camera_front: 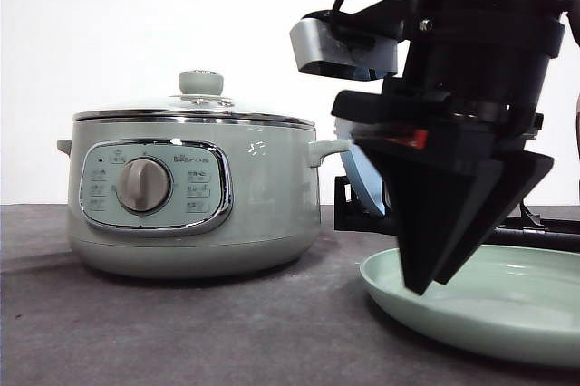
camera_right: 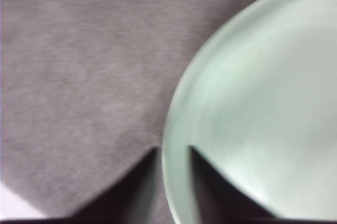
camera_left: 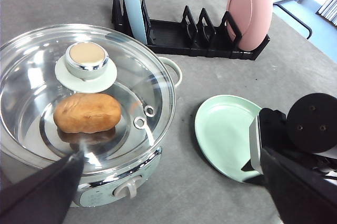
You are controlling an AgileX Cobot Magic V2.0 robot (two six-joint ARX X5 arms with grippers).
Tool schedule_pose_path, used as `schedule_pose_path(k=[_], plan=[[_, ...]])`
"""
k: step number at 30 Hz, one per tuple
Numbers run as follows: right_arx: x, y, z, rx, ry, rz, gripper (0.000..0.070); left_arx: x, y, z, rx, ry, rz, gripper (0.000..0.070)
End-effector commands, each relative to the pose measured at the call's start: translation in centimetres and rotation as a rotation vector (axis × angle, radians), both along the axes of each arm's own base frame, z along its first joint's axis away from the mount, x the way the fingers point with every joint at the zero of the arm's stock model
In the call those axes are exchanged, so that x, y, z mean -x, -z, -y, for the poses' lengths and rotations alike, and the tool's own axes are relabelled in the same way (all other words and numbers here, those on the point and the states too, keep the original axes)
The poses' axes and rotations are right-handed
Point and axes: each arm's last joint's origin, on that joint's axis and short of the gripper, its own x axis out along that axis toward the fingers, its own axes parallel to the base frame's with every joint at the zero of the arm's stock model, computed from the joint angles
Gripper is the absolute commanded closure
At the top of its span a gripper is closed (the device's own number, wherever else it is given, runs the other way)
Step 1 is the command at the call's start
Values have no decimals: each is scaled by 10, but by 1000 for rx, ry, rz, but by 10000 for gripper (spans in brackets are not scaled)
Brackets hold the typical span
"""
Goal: Transfer potato from steamer to green plate
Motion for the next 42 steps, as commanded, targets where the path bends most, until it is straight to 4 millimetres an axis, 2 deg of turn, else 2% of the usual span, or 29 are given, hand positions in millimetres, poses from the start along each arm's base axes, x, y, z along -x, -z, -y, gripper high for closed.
schedule_pose_path(k=[1, 4, 7, 11, 14, 18, 22, 26, 32, 42], plan=[[0, -3, -4, -20, 9, -1, 368, 0, -7, 1, 4, 15, 31, 0], [3, -9, -2, -59, 9, -11, 278, 0, -7, 1, 4, 15, 32, 0], [5, -24, 3, -120, 19, 17, 250, 0, -7, 1, 4, 15, 32, 0], [5, -55, 16, -244, 39, 62, 192, 0, -7, 1, 4, 15, 32, 0], [6, -79, 30, -353, 65, 99, 145, 0, -7, 1, 5, 15, 32, 0], [8, -111, 54, -481, 98, 176, 137, 0, -7, 1, 5, 15, 32, 0], [12, -132, 81, -560, 135, 262, 112, 0, -7, 1, 5, 15, 32, 0], [14, -143, 106, -602, 165, 339, 37, 0, -7, 1, 5, 15, 32, 0], [15, -152, 134, -628, 195, 424, 34, 0, -7, 1, 5, 15, 31, 0], [28, -153, 158, -601, 248, 457, 34, 0, -7, 1, 5, 15, 31, 0]])
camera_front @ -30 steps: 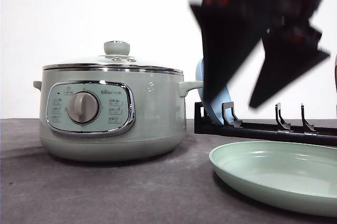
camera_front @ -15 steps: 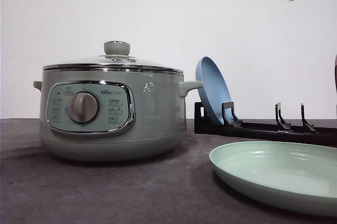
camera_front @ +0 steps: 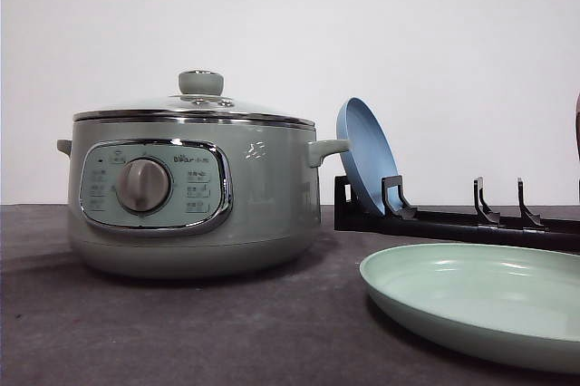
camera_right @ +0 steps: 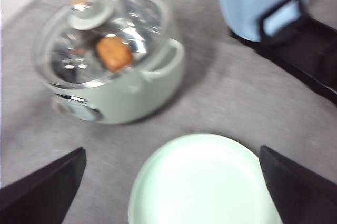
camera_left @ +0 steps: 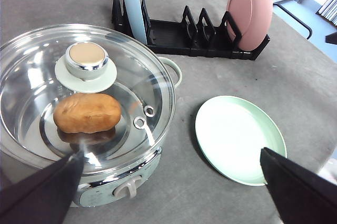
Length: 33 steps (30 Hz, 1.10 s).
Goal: Transfer potato from steamer to green plate
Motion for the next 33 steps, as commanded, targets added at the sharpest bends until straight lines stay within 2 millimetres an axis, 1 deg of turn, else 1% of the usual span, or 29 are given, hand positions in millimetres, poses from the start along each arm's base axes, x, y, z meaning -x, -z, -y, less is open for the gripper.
schedule_pose_path(k=[1, 5, 9, 14, 20, 22, 27, 33], plan=[[3, -4, 1, 3, -24, 18, 34, -1, -7, 1, 4, 15, 30, 0], [12, -5, 3, -17, -46, 10, 35, -10, -10, 4, -12, 5, 5, 0], [17, -6, 4, -27, -43, 23, 35, -27, -19, 8, -74, -27, -47, 0], [20, -7, 5, -35, -41, 29, 35, -61, -32, 19, -188, -105, -138, 0], [20, -8, 4, -49, -57, 24, 35, -108, -40, 43, -282, -118, -239, 0], [20, -8, 4, -49, -57, 25, 35, -123, -39, 53, -297, -108, -257, 0], [20, -8, 4, -50, -57, 24, 35, -156, -34, 75, -332, -103, -275, 0], [20, -8, 4, -49, -58, 25, 35, -184, -15, 96, -398, -124, -284, 0]])
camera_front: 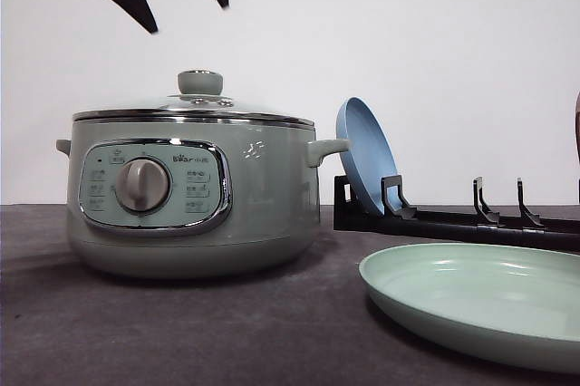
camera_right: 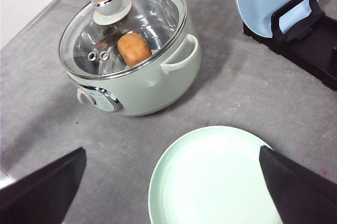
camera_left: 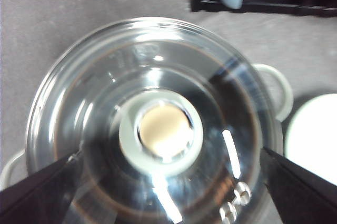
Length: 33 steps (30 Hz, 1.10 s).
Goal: Transfer potato from steamer to green plate
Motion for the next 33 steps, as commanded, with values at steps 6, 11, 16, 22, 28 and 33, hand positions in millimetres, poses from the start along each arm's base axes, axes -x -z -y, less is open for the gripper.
schedule_pose_path(k=[6, 11, 16, 22, 28, 33], plan=[[0, -4, 0, -8, -4, 15, 35, -20, 19, 18, -20, 24, -16, 0], [0, -4, 0, -7, -4, 15, 35, -26, 31, 23, -37, 29, -52, 0], [0, -4, 0, -7, -3, 15, 35, -27, 34, 27, -46, 35, -54, 60], [0, -4, 0, -7, -4, 16, 35, -26, 35, 27, -74, 20, -50, 82], [0, -4, 0, -7, -3, 16, 35, -27, 35, 27, -74, 19, -49, 118], [0, -4, 0, -7, -4, 16, 35, -29, 39, 28, -78, 19, -58, 122]])
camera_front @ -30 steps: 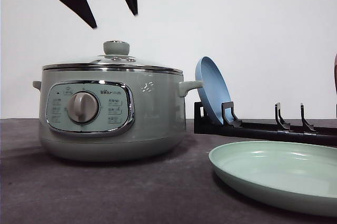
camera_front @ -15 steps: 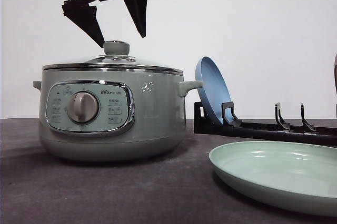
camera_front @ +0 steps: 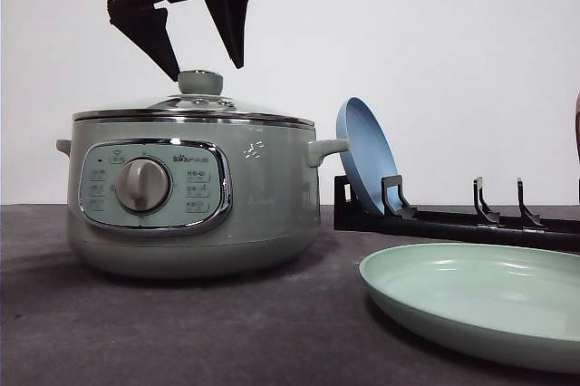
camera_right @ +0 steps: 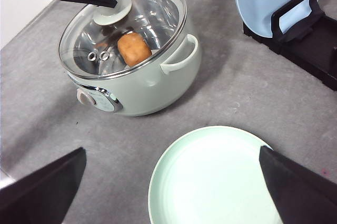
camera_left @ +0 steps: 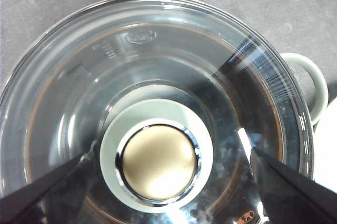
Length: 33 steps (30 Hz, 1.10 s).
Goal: Transfer potato from steamer to green plate
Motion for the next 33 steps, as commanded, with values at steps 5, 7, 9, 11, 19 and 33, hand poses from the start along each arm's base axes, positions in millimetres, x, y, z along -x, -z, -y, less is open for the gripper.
schedule_pose_path(k=[5, 7, 9, 11, 19, 33], plan=[[0, -4, 0, -7, -4, 14, 35, -10, 7, 7, -7, 7, -4, 122], [0, -4, 0, -7, -4, 14, 35, -11, 10, 7, -10, 7, -10, 122], [0, -4, 0, -7, -4, 14, 35, -13, 13, 8, -14, 7, -16, 127], [0, -4, 0, -7, -4, 14, 35, -15, 16, 9, -19, 6, -24, 170], [0, -4, 0, -7, -4, 14, 35, -17, 20, 10, -25, 7, -33, 403], [0, -4, 0, -7, -3, 14, 35, -15, 18, 9, -38, 3, -36, 691]])
